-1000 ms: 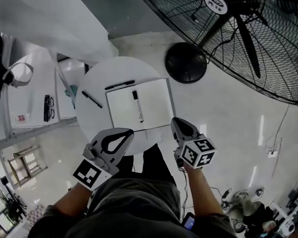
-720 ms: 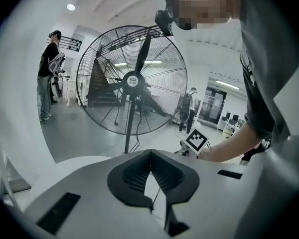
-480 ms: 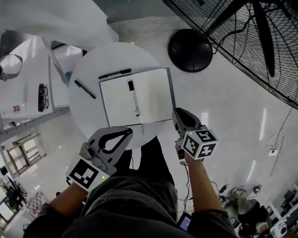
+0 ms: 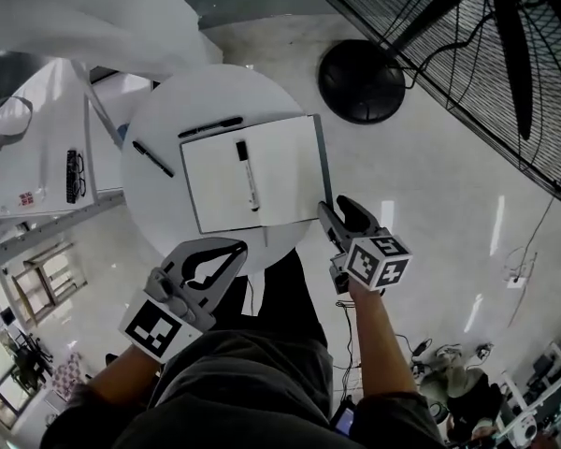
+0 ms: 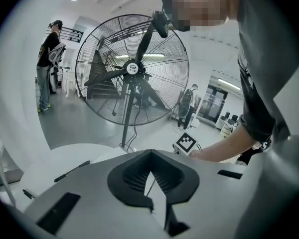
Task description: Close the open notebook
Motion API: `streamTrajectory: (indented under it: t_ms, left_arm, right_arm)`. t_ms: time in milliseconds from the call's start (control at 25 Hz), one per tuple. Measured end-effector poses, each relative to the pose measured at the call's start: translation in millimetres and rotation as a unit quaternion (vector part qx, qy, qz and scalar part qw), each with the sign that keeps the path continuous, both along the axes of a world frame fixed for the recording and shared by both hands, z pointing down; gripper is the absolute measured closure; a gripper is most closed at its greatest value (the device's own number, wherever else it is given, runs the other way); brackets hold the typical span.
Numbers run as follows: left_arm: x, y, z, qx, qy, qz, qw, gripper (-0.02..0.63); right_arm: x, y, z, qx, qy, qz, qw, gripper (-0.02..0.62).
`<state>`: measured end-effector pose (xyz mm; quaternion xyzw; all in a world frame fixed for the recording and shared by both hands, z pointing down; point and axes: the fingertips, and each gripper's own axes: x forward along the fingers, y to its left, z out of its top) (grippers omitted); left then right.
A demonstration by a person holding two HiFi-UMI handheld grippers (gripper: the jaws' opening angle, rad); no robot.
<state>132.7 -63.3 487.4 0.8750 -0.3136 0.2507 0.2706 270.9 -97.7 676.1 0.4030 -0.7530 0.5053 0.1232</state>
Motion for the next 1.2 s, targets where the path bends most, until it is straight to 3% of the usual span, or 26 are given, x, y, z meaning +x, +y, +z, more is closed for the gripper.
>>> streamTrajectory:
  t_ms: [240,520,760,1200]
  left_arm:
    - [1,4,11,-0.010,-0.002,0.001,1.0000,0.591]
    - [-6,8,16,-0.014,-0.002,0.000,0.9999,0.591]
    - [-11,9,16,-0.013,0.002,-0.002,0.9999,0.591]
    - [-26,10,-6,0.013,0.025,-0.007,0.9996,0.592]
  right_arm:
    - [-7,5,11,-0.018,-0.031,-0.004,0.999,0.344]
    - [-16,10,21,-0.034,-0.045,-0.004,0.998,0.344]
    - [-13,11,17,-0.029,-0.046,0.007,0.998,0.459]
    - [-21,12,-23,0.012,-0.012,0.015,1.000,0.528]
